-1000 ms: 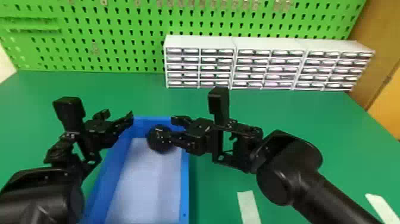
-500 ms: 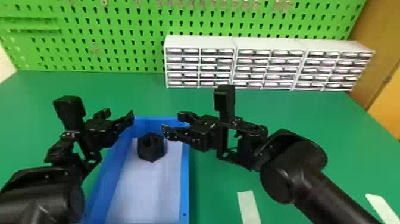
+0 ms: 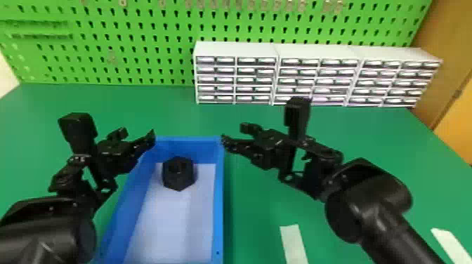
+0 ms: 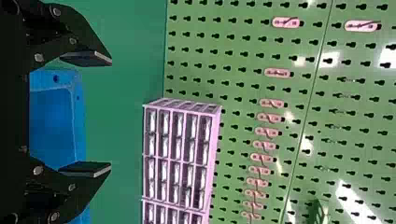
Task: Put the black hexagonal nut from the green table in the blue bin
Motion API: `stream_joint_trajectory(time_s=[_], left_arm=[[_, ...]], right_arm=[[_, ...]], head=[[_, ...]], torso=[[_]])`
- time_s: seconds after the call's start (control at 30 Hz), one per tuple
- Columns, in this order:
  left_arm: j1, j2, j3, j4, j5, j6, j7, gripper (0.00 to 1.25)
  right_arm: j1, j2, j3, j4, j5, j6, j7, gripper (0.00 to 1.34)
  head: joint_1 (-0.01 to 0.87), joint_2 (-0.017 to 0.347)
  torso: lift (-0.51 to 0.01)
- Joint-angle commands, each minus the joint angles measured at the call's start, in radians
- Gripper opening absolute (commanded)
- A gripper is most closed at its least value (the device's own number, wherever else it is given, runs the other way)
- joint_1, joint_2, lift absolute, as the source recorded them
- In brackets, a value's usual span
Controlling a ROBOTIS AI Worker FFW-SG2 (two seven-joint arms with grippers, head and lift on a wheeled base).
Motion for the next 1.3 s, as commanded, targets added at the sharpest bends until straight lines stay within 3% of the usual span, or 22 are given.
stream_joint_trajectory(time_s=[0.0,0.33,0.7,0.87,1.03,1.27], left_arm=[[0.003,0.000,0.013,0.000,0.002,0.000,0.001,0.79],[0.002,0.000,0.024,-0.002,0.007,0.000,0.004,0.79],[-0.006,0.000,0.060,-0.021,-0.004,0.000,0.007,0.79],[-0.006,0.000,0.073,-0.029,-0.004,0.000,0.009,0.79],[-0.004,0.000,0.088,-0.031,0.021,0.000,0.019,0.79],[-0.009,0.000,0.093,-0.034,0.035,0.000,0.024,0.79]], right_arm=[[0.040,0.028,-0.117,-0.023,0.071,0.012,0.000,0.79],[0.129,0.086,-0.341,-0.056,0.169,0.013,0.000,0.79],[0.224,0.183,-0.611,-0.102,0.278,-0.005,0.002,0.79],[0.253,0.209,-0.706,-0.123,0.307,-0.006,0.002,0.79],[0.269,0.203,-0.763,-0.128,0.309,-0.002,0.002,0.79],[0.275,0.135,-0.781,-0.126,0.241,0.072,0.035,0.79]], head=[[0.691,0.009],[0.691,0.009],[0.691,0.009],[0.691,0.009],[0.691,0.009],[0.691,0.009]], torso=[[-0.097],[-0.097],[-0.097],[-0.097],[-0.097],[-0.097]])
